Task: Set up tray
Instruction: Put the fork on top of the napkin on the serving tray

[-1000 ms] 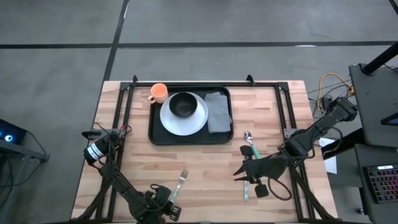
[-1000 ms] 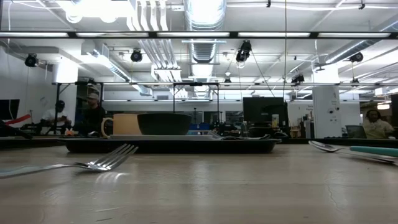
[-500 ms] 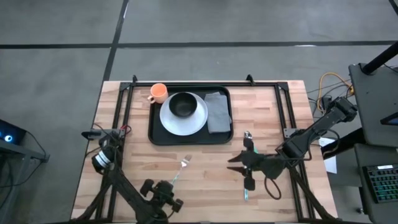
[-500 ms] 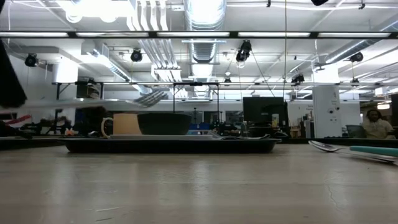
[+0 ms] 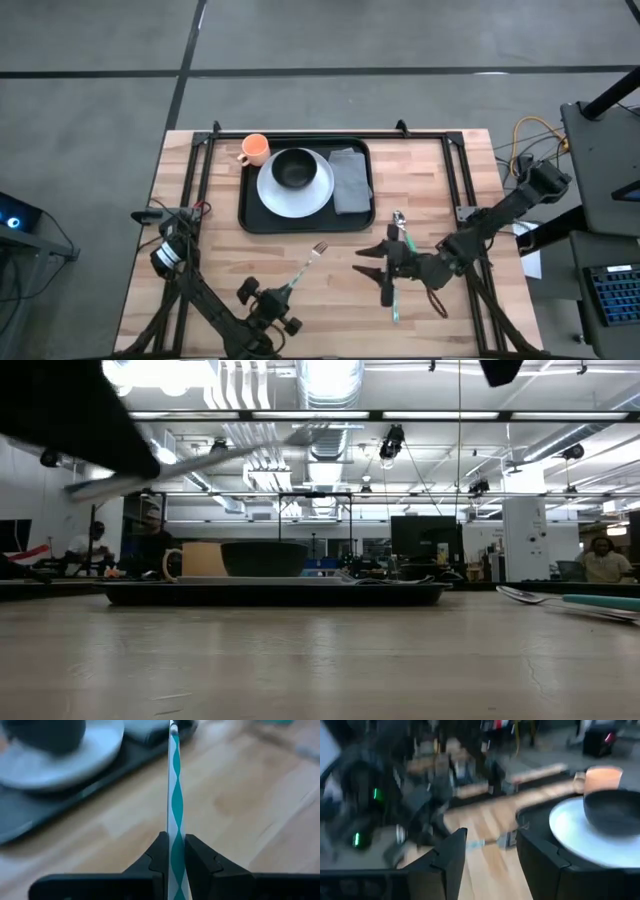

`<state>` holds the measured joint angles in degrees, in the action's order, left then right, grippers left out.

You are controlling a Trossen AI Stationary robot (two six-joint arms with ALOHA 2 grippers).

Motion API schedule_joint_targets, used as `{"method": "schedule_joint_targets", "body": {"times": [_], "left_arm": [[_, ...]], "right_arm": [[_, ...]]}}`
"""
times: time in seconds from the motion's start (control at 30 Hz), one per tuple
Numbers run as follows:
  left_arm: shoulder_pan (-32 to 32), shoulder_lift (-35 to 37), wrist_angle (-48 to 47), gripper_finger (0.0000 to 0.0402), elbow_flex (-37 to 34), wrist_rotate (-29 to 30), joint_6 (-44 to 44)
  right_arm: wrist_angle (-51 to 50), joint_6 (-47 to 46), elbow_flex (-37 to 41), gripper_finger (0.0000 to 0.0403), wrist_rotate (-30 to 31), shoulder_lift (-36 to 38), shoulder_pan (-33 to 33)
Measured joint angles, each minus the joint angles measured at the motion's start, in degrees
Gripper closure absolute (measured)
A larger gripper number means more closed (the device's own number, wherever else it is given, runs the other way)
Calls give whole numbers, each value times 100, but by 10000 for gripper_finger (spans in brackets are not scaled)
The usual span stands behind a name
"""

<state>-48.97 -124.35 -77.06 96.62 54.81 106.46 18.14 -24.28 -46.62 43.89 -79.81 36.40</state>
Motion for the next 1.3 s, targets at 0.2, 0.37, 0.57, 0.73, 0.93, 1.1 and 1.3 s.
{"method": "schedule_joint_targets", "body": {"times": [0.2,0.37,0.57,0.73,0.93,1.1,1.3], "left_arm": [[59,82,-211,380,39,1444,-393],[260,116,-339,380,119,2258,-668],[541,152,-332,380,288,2884,-999],[759,164,-305,380,227,3154,-1006],[835,165,-175,380,91,3440,-1001],[831,162,-121,380,67,3485,-1266],[851,118,-133,380,-157,3488,-1674]], "right_arm": [[2633,786,589,228,284,-697,-20],[2920,838,570,236,283,-1326,-72],[2941,1481,266,255,653,-1746,-155],[2924,2226,119,272,906,-1595,-266],[2919,2287,94,286,839,-1466,-530],[3044,2218,99,293,427,-1451,-657],[3071,2145,18,299,-60,-1451,-708]]}}
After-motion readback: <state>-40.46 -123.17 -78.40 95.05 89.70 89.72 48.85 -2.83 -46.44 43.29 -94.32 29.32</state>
